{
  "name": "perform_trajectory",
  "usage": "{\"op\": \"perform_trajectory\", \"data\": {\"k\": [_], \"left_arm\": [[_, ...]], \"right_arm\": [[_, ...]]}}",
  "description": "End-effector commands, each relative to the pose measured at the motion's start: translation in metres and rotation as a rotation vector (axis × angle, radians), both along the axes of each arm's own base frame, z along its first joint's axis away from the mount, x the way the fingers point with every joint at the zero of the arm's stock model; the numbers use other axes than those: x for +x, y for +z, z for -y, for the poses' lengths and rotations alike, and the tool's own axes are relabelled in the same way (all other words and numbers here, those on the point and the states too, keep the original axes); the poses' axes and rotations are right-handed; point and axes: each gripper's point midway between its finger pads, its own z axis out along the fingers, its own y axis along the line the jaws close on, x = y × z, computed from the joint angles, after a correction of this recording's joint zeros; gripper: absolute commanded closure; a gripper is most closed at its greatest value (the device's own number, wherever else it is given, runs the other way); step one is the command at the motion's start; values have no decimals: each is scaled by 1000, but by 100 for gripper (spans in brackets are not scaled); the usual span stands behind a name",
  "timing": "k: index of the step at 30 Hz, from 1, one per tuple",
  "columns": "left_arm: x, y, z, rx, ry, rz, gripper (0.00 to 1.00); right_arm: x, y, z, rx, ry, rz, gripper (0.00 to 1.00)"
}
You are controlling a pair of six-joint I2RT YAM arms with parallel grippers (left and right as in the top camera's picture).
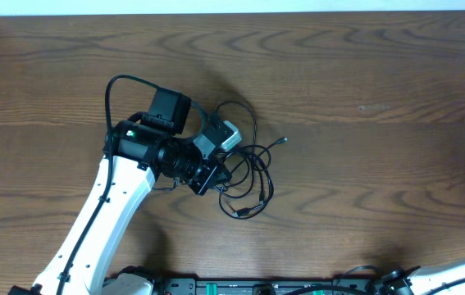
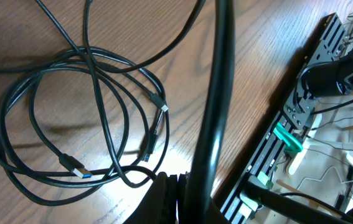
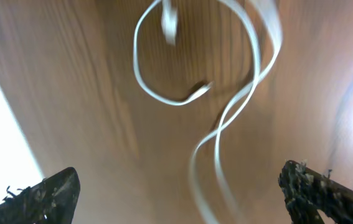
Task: Untangle cables
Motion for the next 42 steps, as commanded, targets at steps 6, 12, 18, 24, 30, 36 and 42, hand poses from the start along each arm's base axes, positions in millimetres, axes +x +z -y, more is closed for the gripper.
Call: {"op": "perform_trajectory", "data": {"k": [6,12,18,24,30,36,42], "left_arm": [[-1,2,-1,-8,4,2,93],[-1,2,-1,-8,4,2,93],[6,5,2,-20,4,37,51],[15,39,16,-124,-21,117,40],[14,99,27,-252,-61,262,39],[69,128,-41,105,272,603,45],[70,159,-100,269,569,746,39]], "right_arm": [[78,64,-80,318,197,471,1],[117,83,-138,268,526,602,1],[139,64,-214,111,935,520,1],[146,43,-283,10,1291,417,1],[137,29,-346,-23,1601,323,1],[122,17,-408,-8,1827,196,1],[94,8,-480,2,2087,60,1]]}}
